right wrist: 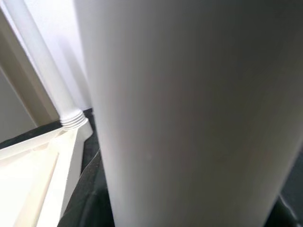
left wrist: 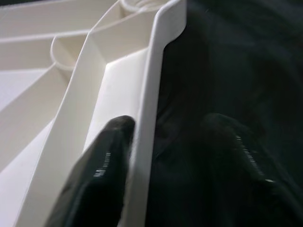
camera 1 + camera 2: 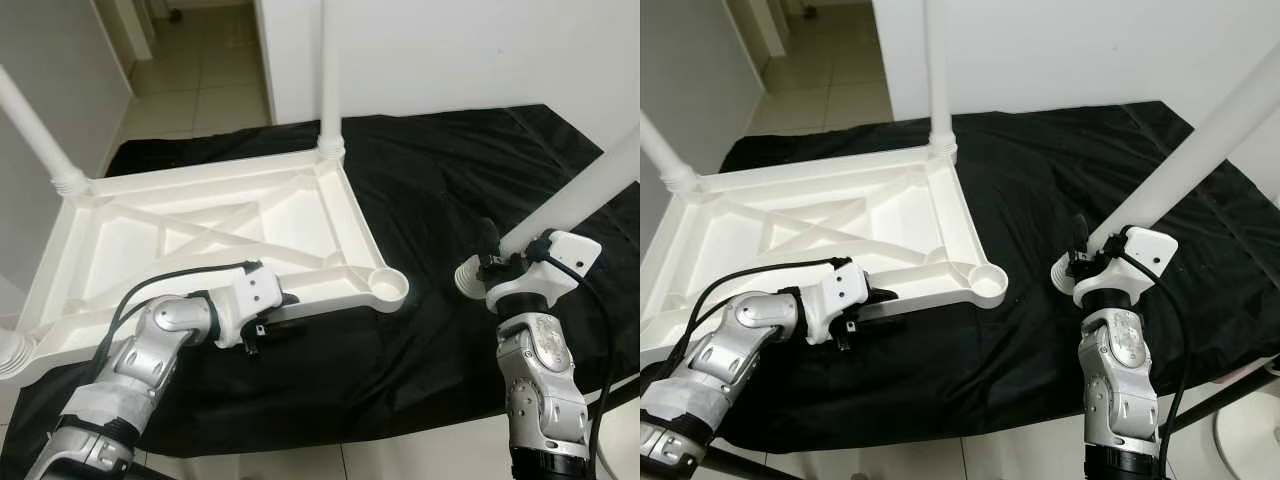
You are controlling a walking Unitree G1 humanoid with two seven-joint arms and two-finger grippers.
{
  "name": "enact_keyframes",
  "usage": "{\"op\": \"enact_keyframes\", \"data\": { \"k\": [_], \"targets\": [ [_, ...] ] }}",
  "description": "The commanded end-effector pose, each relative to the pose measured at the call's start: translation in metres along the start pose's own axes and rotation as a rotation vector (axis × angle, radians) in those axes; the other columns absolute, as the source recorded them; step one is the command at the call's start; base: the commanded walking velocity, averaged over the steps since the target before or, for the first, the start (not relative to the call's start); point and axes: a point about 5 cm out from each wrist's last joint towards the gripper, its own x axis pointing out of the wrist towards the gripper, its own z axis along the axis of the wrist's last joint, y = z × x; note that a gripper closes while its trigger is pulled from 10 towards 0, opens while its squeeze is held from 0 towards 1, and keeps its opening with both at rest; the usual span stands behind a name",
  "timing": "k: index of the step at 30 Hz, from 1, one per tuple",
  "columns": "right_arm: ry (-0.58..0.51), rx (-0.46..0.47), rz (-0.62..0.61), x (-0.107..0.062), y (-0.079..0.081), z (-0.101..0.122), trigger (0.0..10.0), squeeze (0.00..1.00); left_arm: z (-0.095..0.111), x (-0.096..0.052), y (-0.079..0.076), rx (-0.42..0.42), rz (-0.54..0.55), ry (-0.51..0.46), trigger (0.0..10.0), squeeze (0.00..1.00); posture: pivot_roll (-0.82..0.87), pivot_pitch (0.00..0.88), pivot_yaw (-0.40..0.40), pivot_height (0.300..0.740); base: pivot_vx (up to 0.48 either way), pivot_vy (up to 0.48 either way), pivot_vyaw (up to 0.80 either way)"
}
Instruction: Building children table
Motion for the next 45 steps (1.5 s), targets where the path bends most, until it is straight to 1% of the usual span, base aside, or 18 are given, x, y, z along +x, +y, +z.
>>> {"op": "enact_keyframes", "data": {
  "k": [1, 6, 10, 12, 13, 14, 16, 18, 19, 21, 22, 24, 31, 37, 38, 39, 41, 45],
  "targets": [
    [-0.015, 0.009, 0.011, 0.001, 0.003, 0.001, 10.0, 0.0, 0.005, 0.001, -0.011, 0.003, -0.136, -0.015, 10.0, 0.0, -0.08, 0.014, 0.077, 0.74, 0.0, 0.0, 0.0],
    [-0.013, 0.008, 0.017, 0.0, 0.005, 0.0, 10.0, 0.0, 0.023, 0.007, -0.01, -0.014, -0.061, -0.101, 10.0, 0.0, -0.08, 0.011, 0.079, 0.74, 0.0, 0.0, 0.0],
    [0.002, -0.011, 0.067, 0.004, 0.016, -0.002, 10.0, 0.0, 0.049, 0.014, 0.001, -0.082, 0.112, -0.204, 10.0, 0.0, -0.08, 0.004, 0.073, 0.74, 0.0, 0.0, 0.0],
    [0.007, -0.009, 0.075, 0.005, 0.018, -0.003, 10.0, 0.0, 0.053, 0.015, 0.002, -0.093, 0.143, -0.219, 10.0, 0.0, -0.07, 0.003, 0.071, 0.74, 0.0, 0.0, 0.0],
    [0.015, -0.008, 0.08, 0.007, 0.022, -0.003, 10.0, 0.0, 0.06, 0.017, 0.005, -0.114, 0.197, -0.25, 10.0, 0.0, -0.07, 0.003, 0.071, 0.74, 0.0, 0.0, 0.0],
    [0.015, -0.008, 0.08, 0.007, 0.022, -0.003, 10.0, 0.0, 0.06, 0.017, 0.005, -0.114, 0.197, -0.25, 10.0, 0.0, -0.07, 0.003, 0.071, 0.74, 0.0, 0.0, 0.0],
    [0.039, 0.008, 0.073, 0.013, 0.028, -0.004, 10.0, 0.0, 0.069, 0.021, 0.015, -0.172, 0.307, -0.287, 10.0, 0.0, -0.07, 0.0, 0.063, 0.74, 0.0, 0.0, 0.0],
    [0.039, 0.008, 0.073, 0.013, 0.028, -0.004, 10.0, 0.0, 0.069, 0.021, 0.015, -0.172, 0.307, -0.287, 10.0, 0.0, -0.07, 0.0, 0.063, 0.74, 0.0, 0.0, 0.0],
    [0.046, 0.015, 0.071, 0.014, 0.029, -0.004, 10.0, 0.0, 0.071, 0.022, 0.018, -0.193, 0.338, -0.294, 10.0, 0.0, -0.07, 0.0, 0.063, 0.74, 0.0, 0.0, 0.0],
    [0.061, 0.031, 0.094, 0.02, 0.037, -0.004, 10.0, 0.0, 0.068, 0.024, 0.034, -0.269, 0.475, -0.274, 10.0, 0.0, -0.06, 0.0, 0.043, 0.74, 0.0, 0.0, 0.0],
    [0.057, 0.015, 0.116, 0.022, 0.041, -0.005, 10.0, 0.0, 0.068, 0.026, 0.037, -0.287, 0.514, -0.266, 10.0, 0.0, -0.06, 0.0, 0.032, 0.74, 0.0, 0.0, 0.0],
    [0.054, 0.006, 0.129, 0.024, 0.044, -0.005, 10.0, 0.0, 0.069, 0.028, 0.039, -0.297, 0.54, -0.253, 10.0, 0.0, -0.06, 0.0, 0.027, 0.74, 0.0, 0.0, 0.0],
    [0.066, -0.066, 0.21, 0.027, 0.057, -0.015, 10.0, 0.0, 0.08, 0.04, 0.033, -0.267, 0.564, -0.256, 10.0, 0.0, -0.05, 0.0, 0.014, 0.74, 0.0, 0.0, 0.0],
    [0.058, -0.067, 0.219, 0.031, 0.057, -0.013, 10.0, 0.0, 0.078, 0.046, 0.022, -0.214, 0.484, -0.235, 10.0, 0.0, -0.06, 0.0, 0.001, 0.74, 0.0, 0.0, 0.0],
    [0.049, -0.067, 0.205, 0.033, 0.054, -0.011, 10.0, 0.0, 0.075, 0.048, 0.017, -0.184, 0.456, -0.213, 10.0, 0.0, -0.06, 0.0, 0.0, 0.74, 0.0, 0.0, 0.0],
    [0.049, -0.067, 0.205, 0.033, 0.054, -0.011, 10.0, 0.0, 0.075, 0.048, 0.017, -0.184, 0.456, -0.213, 10.0, 0.0, -0.06, 0.0, 0.0, 0.74, 0.0, 0.0, 0.0],
    [0.035, -0.073, 0.184, 0.036, 0.05, -0.007, 10.0, 0.0, 0.065, 0.052, 0.01, -0.173, 0.4, -0.159, 10.0, 0.0, -0.07, 0.0, 0.003, 0.74, 0.0, 0.0, 0.0],
    [0.014, -0.074, 0.172, 0.038, 0.048, -0.003, 10.0, 0.0, 0.058, 0.056, 0.005, -0.113, 0.385, -0.091, 10.0, 0.0, -0.07, 0.004, 0.006, 0.74, 0.0, 0.0, 0.0]
  ]
}}
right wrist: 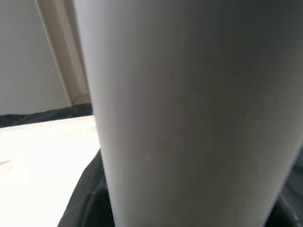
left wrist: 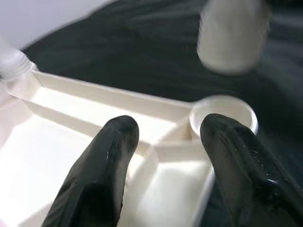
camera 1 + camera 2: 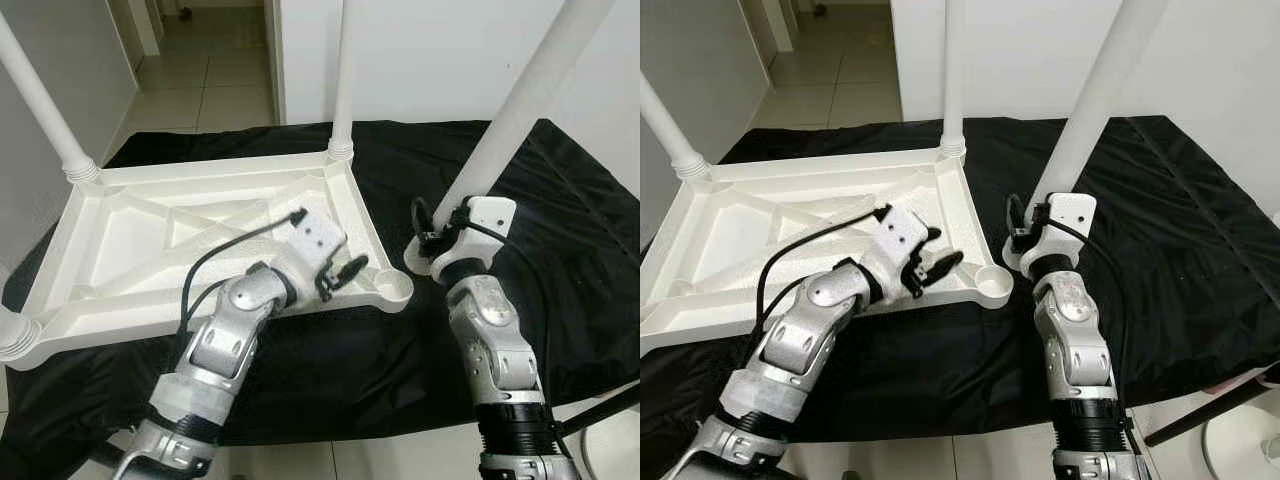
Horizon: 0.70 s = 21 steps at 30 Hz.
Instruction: Building children table
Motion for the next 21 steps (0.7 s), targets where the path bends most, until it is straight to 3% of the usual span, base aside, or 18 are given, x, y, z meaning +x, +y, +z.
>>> {"op": "enact_keyframes", "data": {
  "k": [1, 3, 6, 7, 13, 21],
  "targets": [
    [-0.033, 0.003, -0.005, 0.003, 0.0, 0.006, 10.0, 0.0, -0.006, 0.001, -0.004, 0.027, -0.012, 0.026, 10.0, 0.0, -0.07, 0.004, 0.006, 0.74, 0.0, 0.0, 0.0],
    [-0.055, 0.001, -0.011, 0.005, -0.001, 0.011, 10.0, 0.0, -0.02, 0.008, -0.003, 0.096, 0.04, 0.136, 10.0, 0.0, -0.09, 0.021, 0.028, 0.74, 0.0, 0.0, 0.0],
    [-0.064, 0.001, -0.016, 0.005, -0.002, 0.013, 10.0, 0.0, -0.026, 0.011, -0.002, 0.122, 0.075, 0.184, 10.0, 0.0, -0.09, 0.021, 0.028, 0.74, 0.0, 0.0, 0.0],
    [-0.074, -0.001, -0.034, 0.004, -0.005, 0.015, 10.0, 0.0, -0.032, 0.017, 0.001, 0.123, 0.135, 0.249, 10.0, 0.0, -0.11, 0.032, 0.039, 0.74, 0.0, 0.0, 0.0],
    [-0.077, -0.006, -0.057, 0.002, -0.009, 0.017, 10.0, 0.0, -0.037, 0.023, 0.009, 0.11, 0.207, 0.322, 10.0, 0.0, -0.12, 0.045, 0.051, 0.74, 0.0, 0.0, 0.0],
    [-0.082, -0.012, -0.076, 0.002, -0.014, 0.018, 10.0, 0.0, -0.037, 0.03, 0.005, 0.163, 0.163, 0.334, 10.0, 0.0, -0.12, 0.049, 0.058, 0.74, 0.0, 0.0, 0.0]
  ]
}}
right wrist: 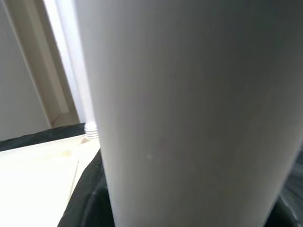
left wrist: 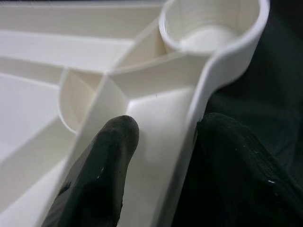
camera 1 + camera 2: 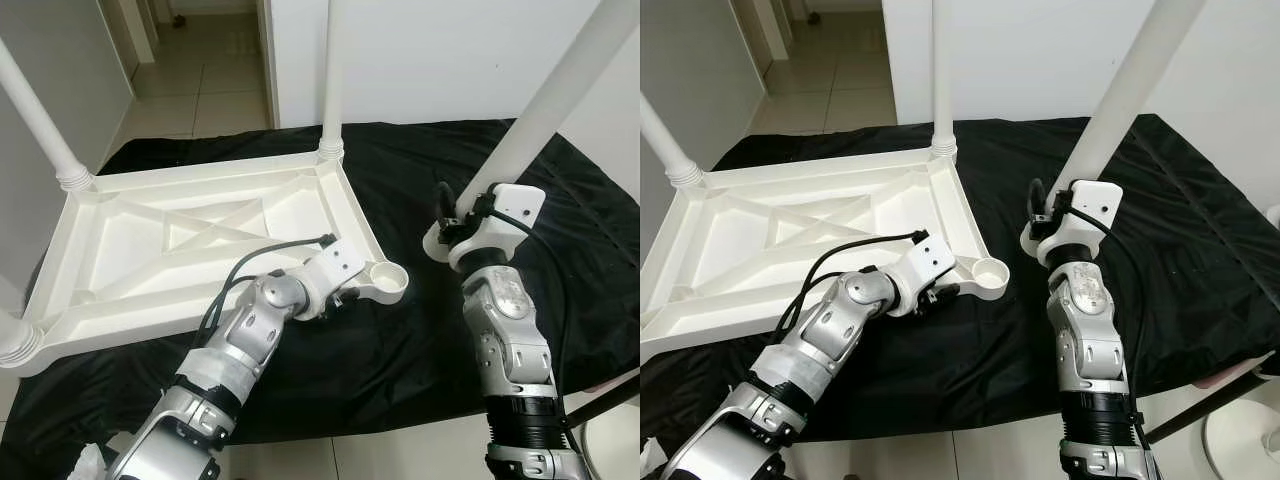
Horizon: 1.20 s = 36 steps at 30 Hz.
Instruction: Building children table
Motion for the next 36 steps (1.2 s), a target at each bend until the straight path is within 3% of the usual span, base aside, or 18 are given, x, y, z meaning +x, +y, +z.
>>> {"op": "enact_keyframes", "data": {
  "k": [1, 2, 6, 9, 17, 24, 30, 33, 36],
  "targets": [
    [-0.021, -0.004, -0.002, 0.001, 0.0, 0.004, 10.0, 0.0, -0.002, 0.0, 0.006, 0.031, 0.193, 0.011, 10.0, 0.0, -0.12, 0.05, 0.058, 0.74, 0.0, 0.0, 0.0],
    [-0.022, -0.007, -0.005, 0.002, 0.0, 0.004, 10.0, 0.0, 0.002, 0.002, -0.007, 0.071, 0.104, -0.02, 10.0, 0.0, -0.12, 0.051, 0.061, 0.74, 0.0, 0.0, 0.0],
    [-0.023, -0.008, -0.006, 0.002, -0.001, 0.004, 10.0, 0.0, 0.005, 0.003, -0.016, 0.083, 0.044, -0.045, 10.0, 0.0, -0.11, 0.052, 0.064, 0.74, 0.0, 0.0, 0.0],
    [-0.025, -0.01, -0.013, 0.003, -0.002, 0.005, 10.0, 0.0, 0.016, 0.0, -0.033, 0.061, -0.093, -0.123, 10.0, 0.0, -0.11, 0.053, 0.065, 0.74, 0.0, 0.0, 0.0],
    [-0.024, -0.011, -0.02, 0.003, -0.004, 0.004, 10.0, 0.0, 0.028, 0.0, -0.043, 0.034, -0.18, -0.176, 10.0, 0.0, -0.11, 0.052, 0.069, 0.74, 0.0, 0.0, 0.0],
    [-0.027, -0.015, -0.031, 0.003, -0.006, 0.004, 10.0, 0.0, 0.041, 0.005, -0.062, 0.056, -0.255, -0.205, 10.0, 0.0, -0.11, 0.051, 0.076, 0.74, 0.0, 0.0, 0.0],
    [-0.026, -0.019, -0.039, 0.003, -0.007, 0.005, 10.0, 0.0, 0.044, 0.006, -0.066, 0.057, -0.263, -0.208, 10.0, 0.0, -0.11, 0.053, 0.082, 0.74, 0.0, 0.0, 0.0],
    [-0.027, -0.023, -0.046, 0.002, -0.009, 0.005, 10.0, 0.0, 0.057, 0.006, -0.05, 0.015, -0.173, -0.257, 10.0, 0.0, -0.12, 0.053, 0.084, 0.74, 0.0, 0.0, 0.0],
    [-0.027, -0.023, -0.046, 0.002, -0.009, 0.005, 10.0, 0.0, 0.057, 0.006, -0.05, 0.015, -0.173, -0.257, 10.0, 0.0, -0.12, 0.053, 0.084, 0.74, 0.0, 0.0, 0.0]
  ]
}}
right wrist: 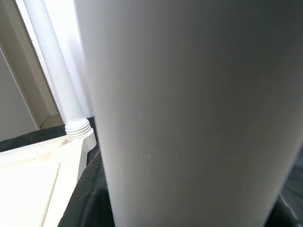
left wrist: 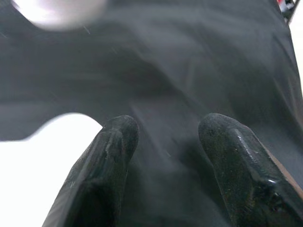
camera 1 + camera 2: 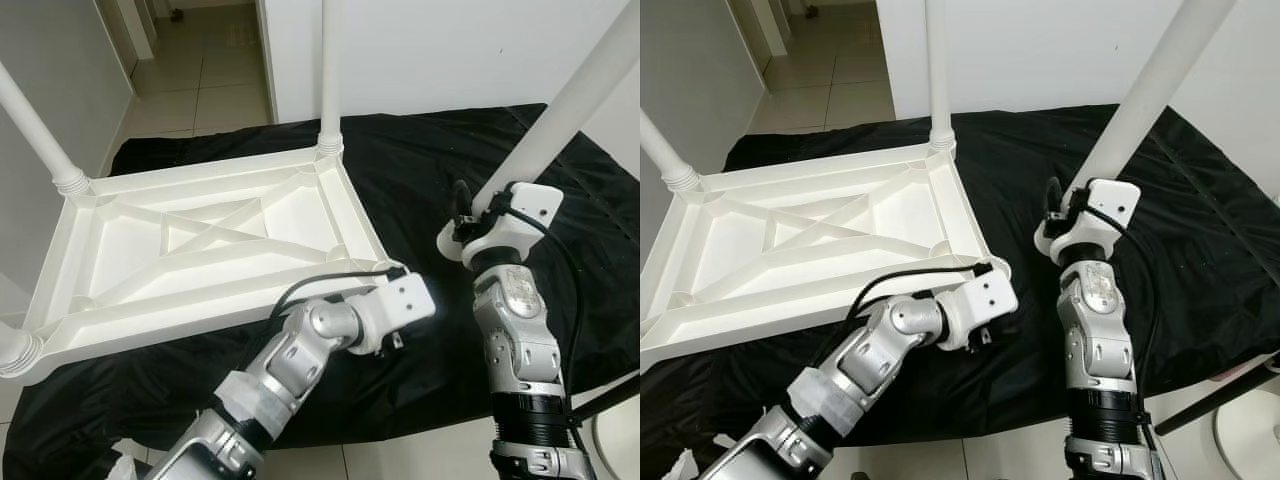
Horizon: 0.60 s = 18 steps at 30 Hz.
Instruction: Building children table
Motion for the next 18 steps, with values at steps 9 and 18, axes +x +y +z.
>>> {"op": "enact_keyframes", "data": {
  "k": [9, 18],
  "targets": [
    [-0.019, -0.009, 0.006, 0.003, 0.0, 0.003, 10.0, 0.0, -0.003, -0.01, 0.042, -0.026, 0.23, 0.052, 10.0, 0.0, -0.11, 0.056, 0.075, 0.74, 0.0, 0.0, 0.0],
    [-0.02, -0.009, 0.008, 0.003, 0.001, 0.004, 10.0, 0.0, -0.021, -0.011, 0.051, 0.004, 0.307, 0.162, 10.0, 0.0, -0.11, 0.058, 0.071, 0.74, 0.0, 0.0, 0.0]
  ]
}}
